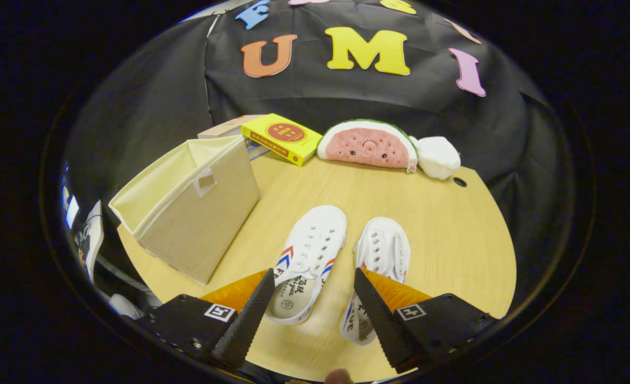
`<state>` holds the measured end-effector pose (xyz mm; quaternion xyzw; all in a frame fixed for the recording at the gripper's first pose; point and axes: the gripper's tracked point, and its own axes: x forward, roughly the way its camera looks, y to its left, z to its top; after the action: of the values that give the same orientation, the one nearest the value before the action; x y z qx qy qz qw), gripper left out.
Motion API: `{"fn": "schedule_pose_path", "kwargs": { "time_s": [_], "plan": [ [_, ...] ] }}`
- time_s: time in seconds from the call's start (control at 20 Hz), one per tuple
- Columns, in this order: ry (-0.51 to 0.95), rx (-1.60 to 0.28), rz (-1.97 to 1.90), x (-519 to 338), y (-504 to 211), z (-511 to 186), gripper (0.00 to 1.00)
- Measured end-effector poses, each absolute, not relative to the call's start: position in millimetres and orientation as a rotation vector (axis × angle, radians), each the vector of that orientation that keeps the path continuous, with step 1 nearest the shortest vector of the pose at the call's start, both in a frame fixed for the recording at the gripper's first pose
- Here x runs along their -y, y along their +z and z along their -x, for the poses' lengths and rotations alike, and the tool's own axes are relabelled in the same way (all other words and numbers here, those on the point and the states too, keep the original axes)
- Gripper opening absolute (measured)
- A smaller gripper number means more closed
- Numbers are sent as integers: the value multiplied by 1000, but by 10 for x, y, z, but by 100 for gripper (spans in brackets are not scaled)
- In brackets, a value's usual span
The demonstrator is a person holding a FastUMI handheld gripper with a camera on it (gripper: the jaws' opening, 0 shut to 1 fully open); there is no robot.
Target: Open the storage box then place both shoes into the box .Put the left shoe in first, then the right shoe, with the right side of both shoes facing outward in a uniform manner.
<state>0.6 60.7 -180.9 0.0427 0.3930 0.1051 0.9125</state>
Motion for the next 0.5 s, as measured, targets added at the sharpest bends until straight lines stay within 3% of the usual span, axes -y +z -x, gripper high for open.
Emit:
{"fn": "schedule_pose_path", "kwargs": {
  "time_s": [0.45, 0.5],
  "plan": [
    [203, -1045, -152, -706, -2175, -47, 90],
    [196, -1074, -167, -713, -2222, -77, 82]
  ]
}}
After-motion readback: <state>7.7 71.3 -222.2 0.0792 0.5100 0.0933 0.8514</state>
